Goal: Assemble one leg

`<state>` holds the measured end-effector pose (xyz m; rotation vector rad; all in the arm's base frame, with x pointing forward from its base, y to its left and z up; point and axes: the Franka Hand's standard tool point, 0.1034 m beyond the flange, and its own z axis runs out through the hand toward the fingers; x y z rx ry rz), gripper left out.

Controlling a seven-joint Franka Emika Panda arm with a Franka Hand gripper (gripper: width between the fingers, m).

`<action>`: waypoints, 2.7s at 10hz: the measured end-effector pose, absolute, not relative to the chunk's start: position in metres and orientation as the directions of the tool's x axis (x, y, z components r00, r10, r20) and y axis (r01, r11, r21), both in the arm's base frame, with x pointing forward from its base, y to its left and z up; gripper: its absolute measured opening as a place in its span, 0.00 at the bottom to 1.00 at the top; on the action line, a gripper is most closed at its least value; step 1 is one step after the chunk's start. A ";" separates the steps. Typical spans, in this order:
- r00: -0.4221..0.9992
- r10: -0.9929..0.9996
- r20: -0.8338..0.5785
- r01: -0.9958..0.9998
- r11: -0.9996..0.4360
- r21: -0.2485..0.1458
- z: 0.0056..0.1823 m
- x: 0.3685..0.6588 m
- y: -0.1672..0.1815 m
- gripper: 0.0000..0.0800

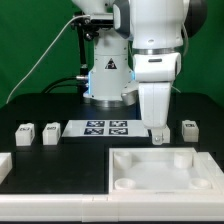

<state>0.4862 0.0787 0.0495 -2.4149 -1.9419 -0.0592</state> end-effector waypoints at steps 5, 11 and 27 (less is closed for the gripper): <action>0.683 0.726 0.075 0.730 -0.682 -0.042 0.043 0.475 0.073 0.81; 1.000 0.019 0.008 0.020 -0.992 -0.125 0.036 0.450 0.149 0.81; 0.591 0.063 -0.804 -0.086 -0.986 -0.140 0.009 0.392 0.177 0.81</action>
Offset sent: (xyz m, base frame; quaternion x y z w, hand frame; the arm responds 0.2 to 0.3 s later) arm -0.0090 -0.0400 -0.0043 -0.0035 0.0140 0.3265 0.9451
